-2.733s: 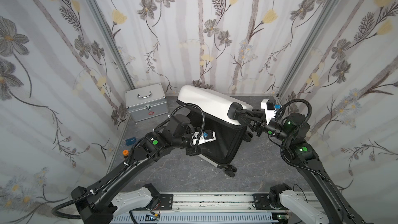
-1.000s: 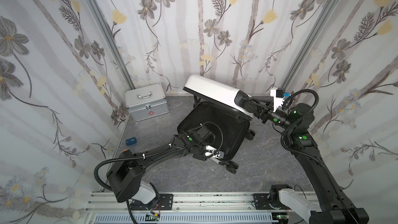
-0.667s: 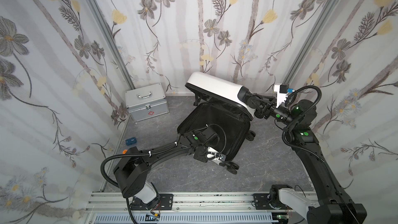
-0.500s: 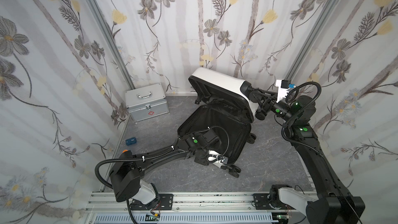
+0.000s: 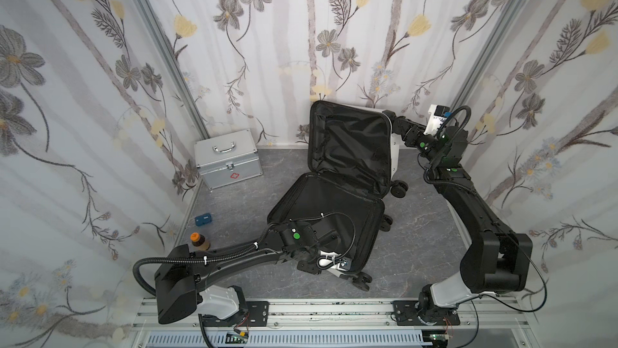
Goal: Open the suitcase zippers
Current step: Open the suitcase at the center of the board.
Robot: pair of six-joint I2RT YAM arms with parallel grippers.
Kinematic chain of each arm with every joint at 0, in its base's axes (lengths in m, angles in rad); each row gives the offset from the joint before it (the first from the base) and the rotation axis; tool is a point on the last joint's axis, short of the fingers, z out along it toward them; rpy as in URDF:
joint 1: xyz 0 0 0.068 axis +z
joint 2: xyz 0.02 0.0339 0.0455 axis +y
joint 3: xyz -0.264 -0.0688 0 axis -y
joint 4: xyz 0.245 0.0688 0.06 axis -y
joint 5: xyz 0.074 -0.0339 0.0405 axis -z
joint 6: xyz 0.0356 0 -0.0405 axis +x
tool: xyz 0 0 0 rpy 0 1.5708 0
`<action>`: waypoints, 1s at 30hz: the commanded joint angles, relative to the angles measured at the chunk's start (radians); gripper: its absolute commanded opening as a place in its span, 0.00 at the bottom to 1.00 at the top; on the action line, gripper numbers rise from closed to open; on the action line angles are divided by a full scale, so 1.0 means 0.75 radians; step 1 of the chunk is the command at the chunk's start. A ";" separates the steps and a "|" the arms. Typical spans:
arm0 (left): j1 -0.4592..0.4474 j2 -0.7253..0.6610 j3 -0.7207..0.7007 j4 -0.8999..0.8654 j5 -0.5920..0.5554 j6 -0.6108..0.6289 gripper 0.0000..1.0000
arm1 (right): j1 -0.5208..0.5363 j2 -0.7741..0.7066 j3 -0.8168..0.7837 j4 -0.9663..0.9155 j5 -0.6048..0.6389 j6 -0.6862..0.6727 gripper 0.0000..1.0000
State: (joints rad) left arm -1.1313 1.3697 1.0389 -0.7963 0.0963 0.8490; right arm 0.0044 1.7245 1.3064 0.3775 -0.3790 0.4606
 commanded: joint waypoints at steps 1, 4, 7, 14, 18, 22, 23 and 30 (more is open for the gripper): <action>-0.004 -0.001 -0.008 0.206 0.078 -0.113 0.00 | -0.011 0.073 0.032 -0.002 0.211 -0.026 0.00; -0.010 -0.009 -0.022 0.226 0.085 -0.116 0.00 | -0.023 0.157 0.079 0.023 0.211 0.006 0.00; -0.021 -0.018 -0.028 0.241 0.105 -0.147 0.00 | -0.025 0.255 0.142 0.024 0.176 0.020 0.00; -0.093 -0.032 -0.033 0.284 0.142 -0.247 0.00 | -0.008 0.368 0.154 0.059 0.165 0.039 0.00; -0.145 0.017 -0.017 0.308 0.176 -0.336 0.00 | -0.004 0.420 0.124 0.103 0.130 0.052 0.00; -0.166 0.076 0.006 0.332 0.163 -0.412 0.00 | -0.004 0.482 0.114 0.153 0.111 0.080 0.00; -0.167 0.087 0.010 0.341 0.154 -0.425 0.00 | -0.002 0.498 0.111 0.164 0.110 0.082 0.00; -0.164 0.084 -0.021 0.365 0.096 -0.459 0.00 | 0.002 0.603 0.110 0.226 0.120 0.097 0.00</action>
State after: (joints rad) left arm -1.2591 1.4353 1.0275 -0.6689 0.2245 0.5602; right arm -0.0048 2.1578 1.3911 0.5262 -0.2768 0.6476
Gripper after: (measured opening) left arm 0.089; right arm 0.415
